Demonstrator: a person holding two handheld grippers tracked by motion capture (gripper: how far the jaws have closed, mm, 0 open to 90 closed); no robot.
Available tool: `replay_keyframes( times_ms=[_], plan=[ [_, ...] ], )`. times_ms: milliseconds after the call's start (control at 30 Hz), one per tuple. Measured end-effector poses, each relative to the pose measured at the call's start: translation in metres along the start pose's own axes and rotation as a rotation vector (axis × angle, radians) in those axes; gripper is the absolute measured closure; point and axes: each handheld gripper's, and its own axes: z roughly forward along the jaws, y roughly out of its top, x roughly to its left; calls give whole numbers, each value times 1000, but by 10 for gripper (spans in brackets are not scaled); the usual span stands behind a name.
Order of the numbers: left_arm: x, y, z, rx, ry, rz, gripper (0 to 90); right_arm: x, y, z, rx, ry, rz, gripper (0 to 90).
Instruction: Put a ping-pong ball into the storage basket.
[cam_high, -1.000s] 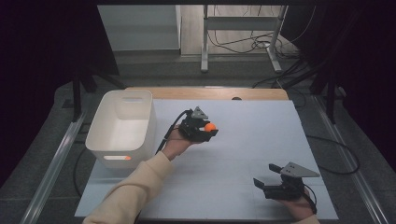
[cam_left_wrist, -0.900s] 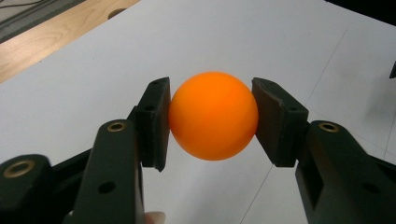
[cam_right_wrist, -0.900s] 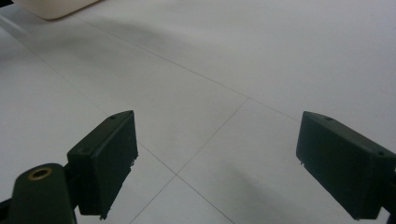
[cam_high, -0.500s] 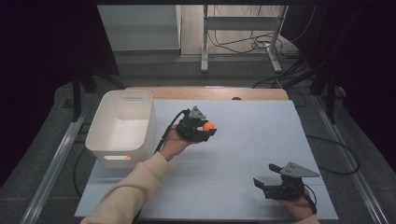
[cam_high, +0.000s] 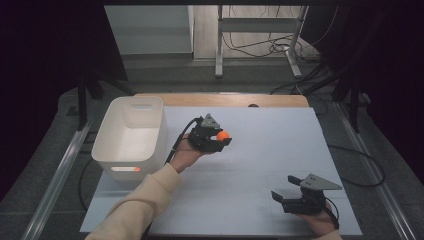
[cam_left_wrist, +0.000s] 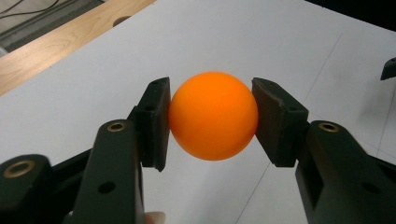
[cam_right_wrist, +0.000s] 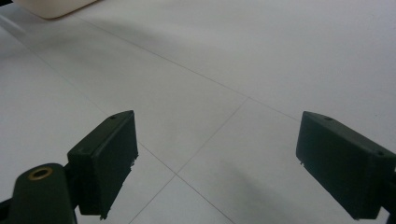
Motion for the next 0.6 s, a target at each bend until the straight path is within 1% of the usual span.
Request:
replay_keyframes(
  times_ms=[600],
  plan=[
    [0,0,-5,-3,6,5,496,0,0,0,1,1,-1,132]
  ],
)
